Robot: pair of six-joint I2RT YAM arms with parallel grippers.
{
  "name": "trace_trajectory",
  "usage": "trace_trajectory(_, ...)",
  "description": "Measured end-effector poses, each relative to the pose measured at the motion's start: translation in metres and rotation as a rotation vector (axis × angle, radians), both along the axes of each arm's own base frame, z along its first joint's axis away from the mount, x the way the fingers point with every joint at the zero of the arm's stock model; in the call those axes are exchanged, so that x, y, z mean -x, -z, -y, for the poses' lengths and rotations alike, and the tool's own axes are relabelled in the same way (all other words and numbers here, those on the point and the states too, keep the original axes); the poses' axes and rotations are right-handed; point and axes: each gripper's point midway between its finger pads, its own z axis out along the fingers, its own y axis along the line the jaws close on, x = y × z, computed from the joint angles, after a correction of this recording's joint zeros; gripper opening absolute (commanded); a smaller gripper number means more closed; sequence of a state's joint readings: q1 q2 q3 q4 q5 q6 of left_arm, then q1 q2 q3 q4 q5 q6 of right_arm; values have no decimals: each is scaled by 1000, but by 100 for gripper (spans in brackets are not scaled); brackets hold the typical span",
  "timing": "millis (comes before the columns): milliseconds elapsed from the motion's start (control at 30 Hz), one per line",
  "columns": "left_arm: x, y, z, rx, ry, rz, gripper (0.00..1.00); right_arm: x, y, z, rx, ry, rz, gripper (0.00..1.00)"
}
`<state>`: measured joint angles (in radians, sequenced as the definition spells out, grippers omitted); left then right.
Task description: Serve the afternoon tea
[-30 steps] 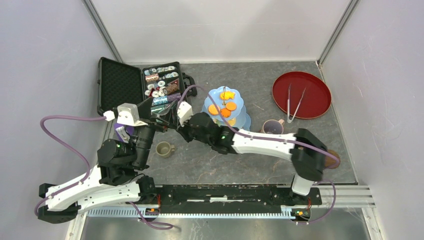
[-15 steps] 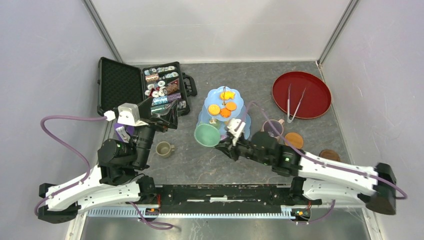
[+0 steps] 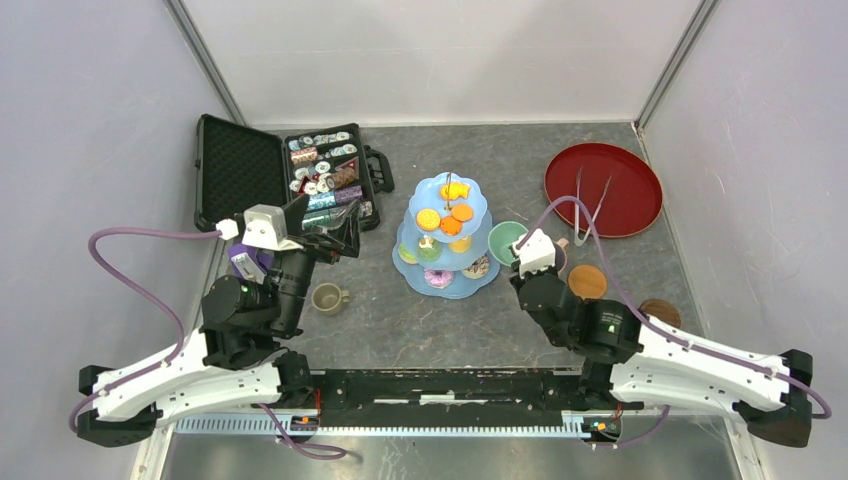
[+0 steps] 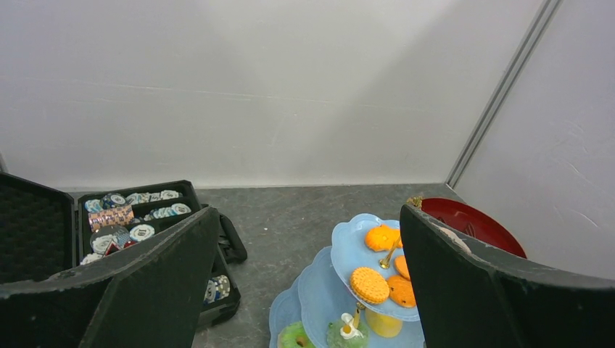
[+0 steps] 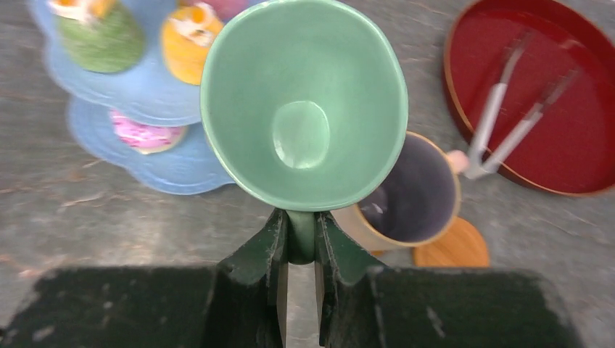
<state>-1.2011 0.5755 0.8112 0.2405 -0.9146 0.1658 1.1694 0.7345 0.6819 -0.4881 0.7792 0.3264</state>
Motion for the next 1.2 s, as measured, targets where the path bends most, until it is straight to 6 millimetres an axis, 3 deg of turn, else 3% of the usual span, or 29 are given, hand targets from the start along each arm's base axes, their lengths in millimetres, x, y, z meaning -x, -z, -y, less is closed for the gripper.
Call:
trace_trajectory(67,0,1,1,-5,0,-2,100,-4,6,12,61,63,6,0)
trace_trajectory(200,-1,2,2,-9,0,-4,100,-16,-3,33,84,183,52,0)
trace_trajectory(367,0,2,2,-11,3,-3,100,-51,-10,80,43,419,63,0)
trace_trajectory(467,0,2,3,-13,7,-2,100,-69,0,116,49,578,26,0)
trace_trajectory(567,0,3,3,-21,8,-4,100,-74,21,143,57,704,-47,0)
trace_trajectory(733,0,4,5,-29,16,-4,100,-60,53,160,-37,818,-127,0)
trace_trajectory(933,1,3,7,-30,27,1,100,-15,117,173,-75,884,-245,0)
trace_trajectory(1033,1,4,7,-31,28,1,100,-4,130,177,-90,915,-264,0)
trace_trajectory(1200,0,4,9,-34,30,0,100,-6,133,177,-124,929,-248,0)
